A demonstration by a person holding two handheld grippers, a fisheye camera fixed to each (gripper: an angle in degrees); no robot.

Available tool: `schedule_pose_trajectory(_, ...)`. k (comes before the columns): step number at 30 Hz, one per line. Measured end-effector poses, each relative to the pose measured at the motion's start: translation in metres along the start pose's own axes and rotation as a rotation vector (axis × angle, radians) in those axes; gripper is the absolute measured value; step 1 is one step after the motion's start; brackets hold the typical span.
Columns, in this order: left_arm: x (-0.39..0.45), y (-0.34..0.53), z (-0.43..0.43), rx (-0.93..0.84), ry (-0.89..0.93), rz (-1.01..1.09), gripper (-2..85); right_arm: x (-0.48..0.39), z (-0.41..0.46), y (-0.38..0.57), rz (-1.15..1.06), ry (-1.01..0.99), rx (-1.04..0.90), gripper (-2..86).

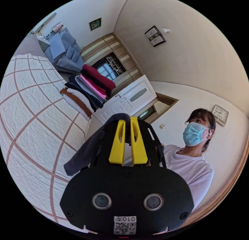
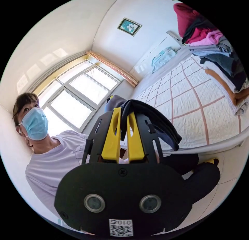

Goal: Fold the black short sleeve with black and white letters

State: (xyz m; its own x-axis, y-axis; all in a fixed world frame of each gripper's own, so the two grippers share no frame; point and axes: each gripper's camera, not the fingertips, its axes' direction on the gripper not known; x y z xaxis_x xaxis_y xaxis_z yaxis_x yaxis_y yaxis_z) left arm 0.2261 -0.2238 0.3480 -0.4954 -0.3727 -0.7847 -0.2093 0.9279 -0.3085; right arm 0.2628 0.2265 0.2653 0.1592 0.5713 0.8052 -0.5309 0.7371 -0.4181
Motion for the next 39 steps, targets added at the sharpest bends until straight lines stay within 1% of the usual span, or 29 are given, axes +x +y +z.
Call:
schedule_pose_trajectory(1, -0.006, -0.014, 0.008, -0.011, 0.019, 0.000, 5.0, 0.002, -0.012, -0.012, 0.035, 0.002, 0.014, 5.5)
schedule_pose_trajectory(2, -0.013, -0.051, 0.026, -0.031, 0.069, 0.015, 5.0, -0.001, -0.021, -0.020, 0.036, 0.002, 0.027, 5.4)
schedule_pose_trajectory(3, -0.006, -0.097, 0.046, -0.057, 0.123, 0.073, 5.0, -0.013, -0.042, -0.042, 0.007, 0.014, 0.061, 5.4)
schedule_pose_trajectory(4, 0.003, -0.123, 0.056, -0.070, 0.137, 0.123, 5.0, -0.038, -0.070, -0.068, -0.060, 0.058, 0.119, 5.4)
schedule_pose_trajectory(5, 0.028, -0.178, 0.075, -0.097, 0.141, 0.244, 5.0, -0.056, -0.084, -0.081, -0.111, 0.094, 0.153, 5.4)
schedule_pose_trajectory(6, 0.054, -0.235, 0.093, -0.130, 0.140, 0.362, 5.0, -0.096, -0.113, -0.106, -0.227, 0.185, 0.226, 5.4)
schedule_pose_trajectory(7, 0.065, -0.262, 0.102, -0.145, 0.139, 0.409, 5.0, -0.135, -0.138, -0.127, -0.335, 0.289, 0.303, 5.4)
schedule_pose_trajectory(9, 0.086, -0.359, 0.144, -0.218, 0.155, 0.520, 5.0, -0.176, -0.167, -0.155, -0.434, 0.409, 0.415, 5.4)
schedule_pose_trajectory(11, 0.073, -0.418, 0.177, -0.267, 0.154, 0.511, 5.0, -0.194, -0.187, -0.177, -0.473, 0.482, 0.498, 5.3)
schedule_pose_trajectory(12, 0.052, -0.449, 0.201, -0.315, 0.157, 0.487, 4.9, -0.193, -0.195, -0.189, -0.460, 0.516, 0.537, 5.3)
schedule_pose_trajectory(13, 0.038, -0.462, 0.212, -0.344, 0.157, 0.473, 4.9, -0.184, -0.198, -0.197, -0.441, 0.568, 0.567, 5.3)
schedule_pose_trajectory(14, 0.003, -0.481, 0.233, -0.373, 0.150, 0.418, 4.8, -0.176, -0.197, -0.200, -0.423, 0.596, 0.574, 5.4)
schedule_pose_trajectory(15, -0.040, -0.492, 0.252, -0.398, 0.151, 0.345, 4.7, -0.151, -0.194, -0.204, -0.356, 0.611, 0.576, 5.4)
schedule_pose_trajectory(16, -0.065, -0.495, 0.262, -0.417, 0.154, 0.302, 4.6, -0.115, -0.191, -0.207, -0.259, 0.576, 0.569, 5.4)
schedule_pose_trajectory(17, -0.119, -0.495, 0.280, -0.450, 0.166, 0.208, 4.4, -0.095, -0.189, -0.207, -0.205, 0.545, 0.559, 5.4)
schedule_pose_trajectory(18, -0.176, -0.488, 0.295, -0.482, 0.177, 0.098, 4.3, -0.052, -0.184, -0.204, -0.100, 0.467, 0.531, 5.4)
schedule_pose_trajectory(19, -0.204, -0.482, 0.301, -0.493, 0.179, 0.047, 4.3, -0.012, -0.180, -0.199, 0.011, 0.382, 0.502, 5.4)
schedule_pose_trajectory(20, -0.253, -0.468, 0.310, -0.507, 0.171, -0.049, 4.2, 0.005, -0.178, -0.195, 0.054, 0.339, 0.503, 5.4)
schedule_pose_trajectory(21, -0.290, -0.454, 0.319, -0.524, 0.181, -0.108, 4.2, 0.027, -0.180, -0.184, 0.099, 0.242, 0.538, 5.4)
schedule_pose_trajectory(22, -0.302, -0.448, 0.324, -0.532, 0.209, -0.117, 4.2, 0.034, -0.183, -0.179, 0.112, 0.190, 0.544, 5.4)
schedule_pose_trajectory(23, -0.320, -0.441, 0.332, -0.526, 0.272, -0.126, 4.2, 0.033, -0.184, -0.178, 0.109, 0.192, 0.537, 5.4)
schedule_pose_trajectory(25, -0.332, -0.438, 0.342, -0.517, 0.320, -0.111, 4.2, 0.015, -0.186, -0.183, 0.088, 0.256, 0.522, 5.3)
schedule_pose_trajectory(28, -0.331, -0.451, 0.350, -0.490, 0.313, -0.083, 4.3, -0.009, -0.192, -0.203, 0.127, 0.312, 0.508, 5.3)
schedule_pose_trajectory(30, -0.313, -0.476, 0.346, -0.432, 0.297, -0.018, 4.3, -0.021, -0.197, -0.218, 0.141, 0.339, 0.507, 5.3)
schedule_pose_trajectory(32, -0.299, -0.496, 0.340, -0.386, 0.282, 0.023, 4.3, -0.029, -0.200, -0.228, 0.127, 0.312, 0.533, 5.3)
schedule_pose_trajectory(34, -0.293, -0.511, 0.341, -0.393, 0.247, 0.040, 4.4, -0.029, -0.192, -0.229, 0.137, 0.261, 0.546, 5.2)
schedule_pose_trajectory(37, -0.315, -0.514, 0.348, -0.452, 0.165, -0.022, 4.4, -0.016, -0.169, -0.223, 0.193, 0.269, 0.485, 5.2)
schedule_pose_trajectory(39, -0.347, -0.499, 0.358, -0.494, 0.137, -0.109, 4.5, -0.010, -0.165, -0.216, 0.200, 0.230, 0.472, 5.1)
